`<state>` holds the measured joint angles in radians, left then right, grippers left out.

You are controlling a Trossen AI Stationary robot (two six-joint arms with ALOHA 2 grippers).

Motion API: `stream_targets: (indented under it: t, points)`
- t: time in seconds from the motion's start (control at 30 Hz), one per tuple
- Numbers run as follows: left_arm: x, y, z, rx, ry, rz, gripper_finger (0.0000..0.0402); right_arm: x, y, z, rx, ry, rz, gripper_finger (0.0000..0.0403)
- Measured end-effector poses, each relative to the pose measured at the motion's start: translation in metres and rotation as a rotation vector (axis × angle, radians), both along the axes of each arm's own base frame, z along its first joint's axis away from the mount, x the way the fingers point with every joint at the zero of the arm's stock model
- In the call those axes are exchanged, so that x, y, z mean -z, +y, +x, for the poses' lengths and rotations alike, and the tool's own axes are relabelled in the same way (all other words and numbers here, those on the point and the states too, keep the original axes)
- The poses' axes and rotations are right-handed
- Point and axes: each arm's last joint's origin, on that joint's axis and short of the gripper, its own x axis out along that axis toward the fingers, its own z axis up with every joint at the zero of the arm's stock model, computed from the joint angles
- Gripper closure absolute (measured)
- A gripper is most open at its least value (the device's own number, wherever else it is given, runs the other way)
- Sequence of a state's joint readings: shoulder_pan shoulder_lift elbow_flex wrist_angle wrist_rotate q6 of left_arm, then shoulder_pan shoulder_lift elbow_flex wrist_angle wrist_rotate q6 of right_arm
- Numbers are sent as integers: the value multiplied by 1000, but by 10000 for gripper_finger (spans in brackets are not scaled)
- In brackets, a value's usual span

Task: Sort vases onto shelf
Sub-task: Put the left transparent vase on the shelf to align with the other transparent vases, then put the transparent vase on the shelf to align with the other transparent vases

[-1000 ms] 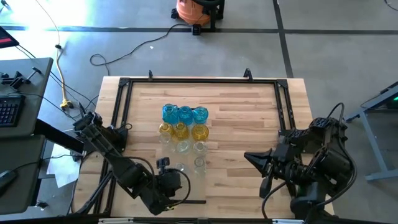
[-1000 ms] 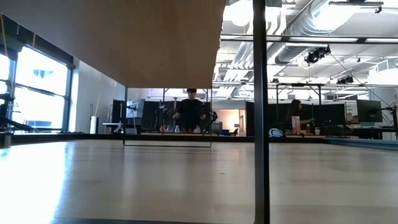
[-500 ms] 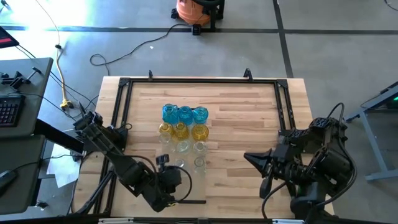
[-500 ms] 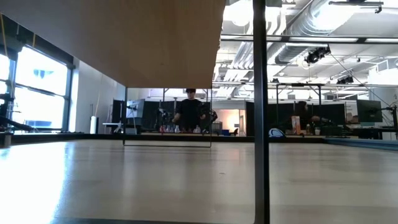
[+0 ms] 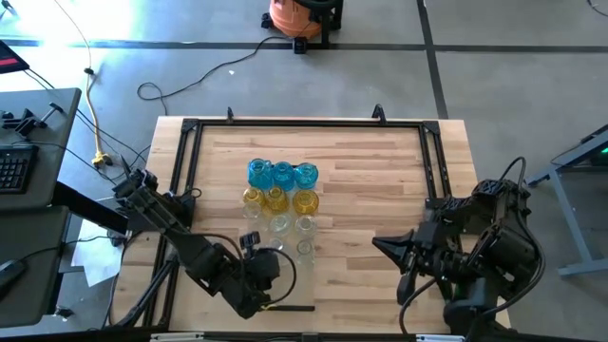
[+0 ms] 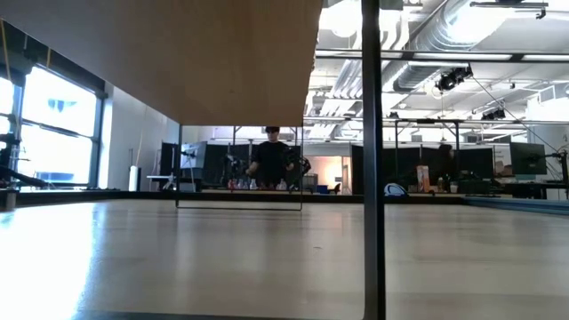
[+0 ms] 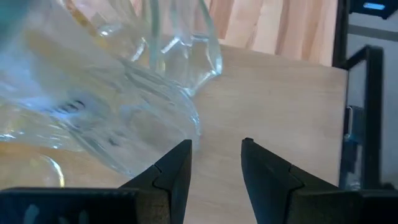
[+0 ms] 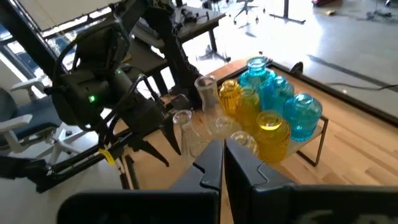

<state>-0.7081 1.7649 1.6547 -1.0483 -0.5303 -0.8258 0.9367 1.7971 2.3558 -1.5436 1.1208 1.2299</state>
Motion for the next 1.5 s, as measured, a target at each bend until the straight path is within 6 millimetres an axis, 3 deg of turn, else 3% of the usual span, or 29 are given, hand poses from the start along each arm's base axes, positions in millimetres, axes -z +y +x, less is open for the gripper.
stream_targets:
  t: [0.23,0.4,0.53,0.67,0.87,1.0,1.17,1.3,1.5]
  points:
    - [-16,-14,-22,69,-42,-65,273,4,1,-1,-48,80,61,403]
    - [-50,-12,-55,69,-161,-131,273,8,1,4,-82,172,167,403]
    - [-85,2,-87,76,-293,-165,273,17,2,16,-128,308,254,403]
    - [-111,20,-114,77,-392,-212,273,43,5,32,-164,529,350,403]
    - [-129,35,-137,104,-465,-230,273,107,19,35,-130,943,458,403]
    - [-130,36,-142,147,-457,-196,273,149,25,20,-28,1167,492,403]
    - [-127,37,-144,157,-429,-161,273,175,12,-10,190,1291,547,403]
    - [-126,37,-144,154,-422,-158,273,172,-6,-35,336,1233,595,403]
    - [-126,37,-144,151,-418,-163,273,167,-31,-57,390,1159,622,403]
